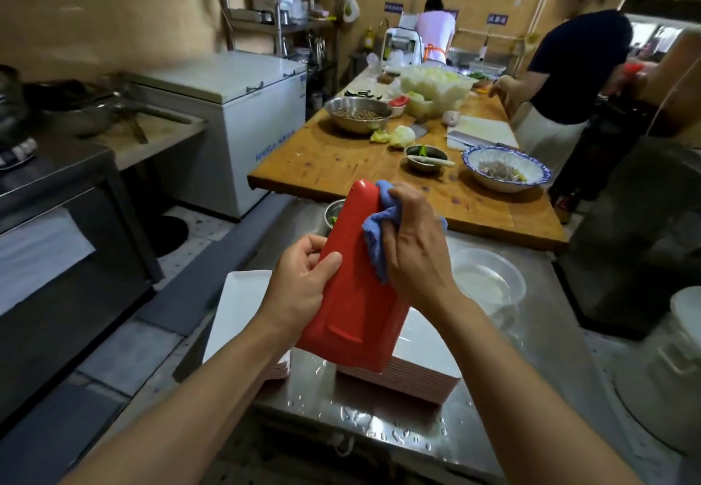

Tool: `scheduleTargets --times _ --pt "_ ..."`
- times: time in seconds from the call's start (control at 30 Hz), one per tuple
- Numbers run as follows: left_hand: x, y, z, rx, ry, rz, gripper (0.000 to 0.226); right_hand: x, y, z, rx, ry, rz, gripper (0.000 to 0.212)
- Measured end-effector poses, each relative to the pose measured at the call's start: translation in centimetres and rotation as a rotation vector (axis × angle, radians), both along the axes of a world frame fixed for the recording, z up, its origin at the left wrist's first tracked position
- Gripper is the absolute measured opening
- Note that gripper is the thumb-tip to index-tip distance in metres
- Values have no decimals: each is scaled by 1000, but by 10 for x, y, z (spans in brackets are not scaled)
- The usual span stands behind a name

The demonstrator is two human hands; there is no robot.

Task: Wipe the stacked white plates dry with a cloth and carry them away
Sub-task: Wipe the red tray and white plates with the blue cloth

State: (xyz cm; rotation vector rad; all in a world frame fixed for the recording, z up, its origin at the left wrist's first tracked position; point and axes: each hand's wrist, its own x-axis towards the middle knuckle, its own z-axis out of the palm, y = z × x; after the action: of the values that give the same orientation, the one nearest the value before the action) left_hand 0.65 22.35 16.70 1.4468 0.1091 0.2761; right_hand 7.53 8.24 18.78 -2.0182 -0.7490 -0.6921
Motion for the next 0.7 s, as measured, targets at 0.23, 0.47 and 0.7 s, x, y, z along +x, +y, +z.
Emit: scheduleTargets --times 0.23,0.47,0.7 --pt "-7 -7 4 -132 13 -24 5 -2 -26 -13 49 185 -124 34" --pt "2 -23 -2 -317 45 2 6 -20 -24 -19 162 399 -231 31" --pt "16 -30 -6 -375 -8 61 5 -52 -37 -33 345 656 -170 37"
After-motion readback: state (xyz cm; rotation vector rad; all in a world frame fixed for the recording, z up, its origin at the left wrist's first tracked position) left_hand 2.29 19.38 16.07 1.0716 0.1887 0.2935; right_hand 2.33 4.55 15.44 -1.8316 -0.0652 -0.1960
